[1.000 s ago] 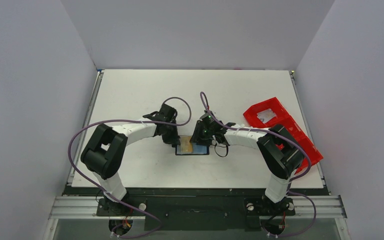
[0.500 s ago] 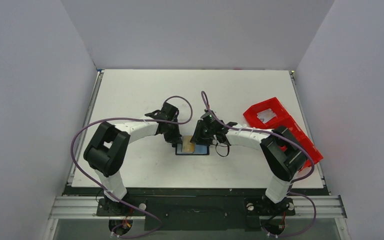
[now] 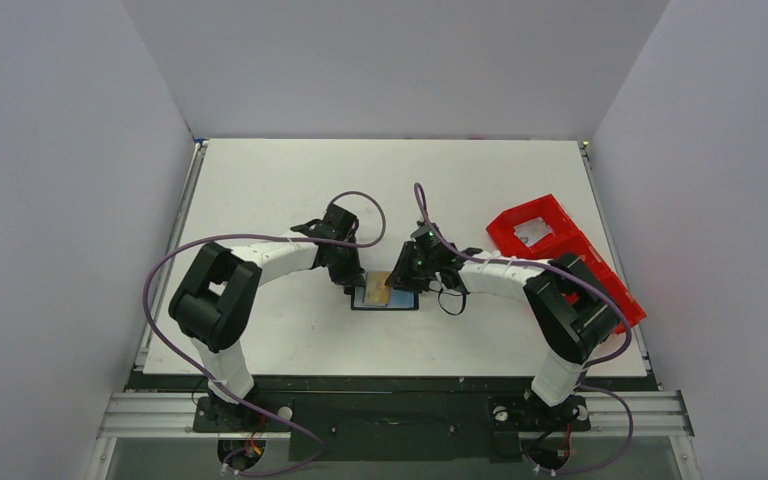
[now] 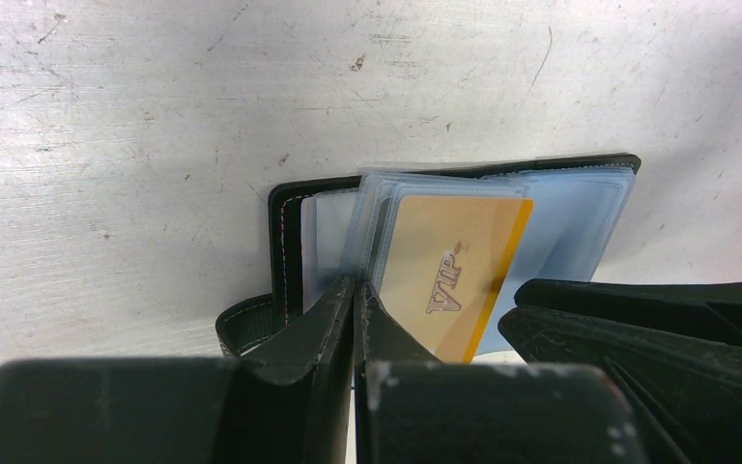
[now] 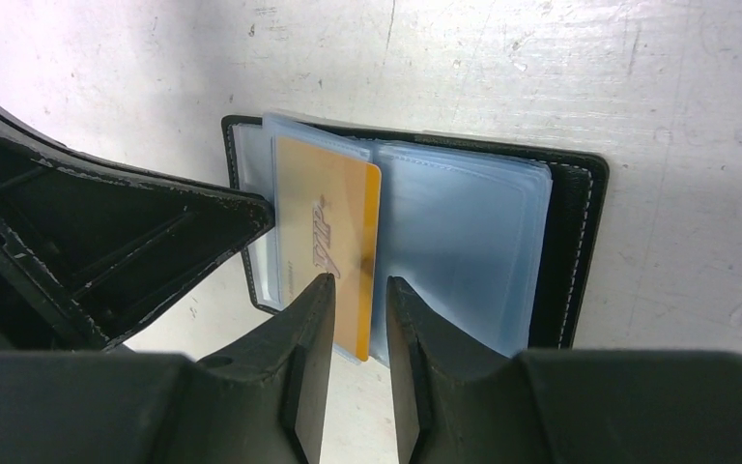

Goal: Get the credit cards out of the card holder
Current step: Remove the credit card from the card holder.

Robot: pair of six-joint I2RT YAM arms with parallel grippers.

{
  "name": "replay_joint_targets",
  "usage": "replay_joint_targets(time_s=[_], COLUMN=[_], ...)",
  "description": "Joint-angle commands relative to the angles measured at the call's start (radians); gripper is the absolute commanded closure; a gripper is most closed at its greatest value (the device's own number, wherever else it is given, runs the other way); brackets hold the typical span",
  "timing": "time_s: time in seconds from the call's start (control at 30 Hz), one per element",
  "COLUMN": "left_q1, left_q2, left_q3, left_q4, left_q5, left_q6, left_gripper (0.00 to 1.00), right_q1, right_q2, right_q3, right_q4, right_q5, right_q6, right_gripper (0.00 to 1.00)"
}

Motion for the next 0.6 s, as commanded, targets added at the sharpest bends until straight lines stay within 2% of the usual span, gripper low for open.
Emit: replay_joint_targets(time_s=[0.0, 0.2, 0.57], left_q1=[-0.013, -0.013, -0.013], left_q2=[0.051, 0.052, 0.056], left_q3=[-0.003, -0.007, -0.006], left_q4=[-0.023, -0.021, -0.020], left_q5=[-0.024, -0.021, -0.018], left_q6=[0.001, 0.000, -0.003], left_gripper=[1.00, 1.00, 1.00], right_q1=[-0.008, -0.011, -0.025], right_q2=[-0.001, 0.010, -0.005], right_q3=[-0.019, -0.050, -0.087], right_q4=[0.103, 0.159, 0.167], right_q5=[-0.028, -0.054, -0.036], right_q6=[0.032, 0.064, 0.070], right_gripper=[0.79, 0.86, 0.86])
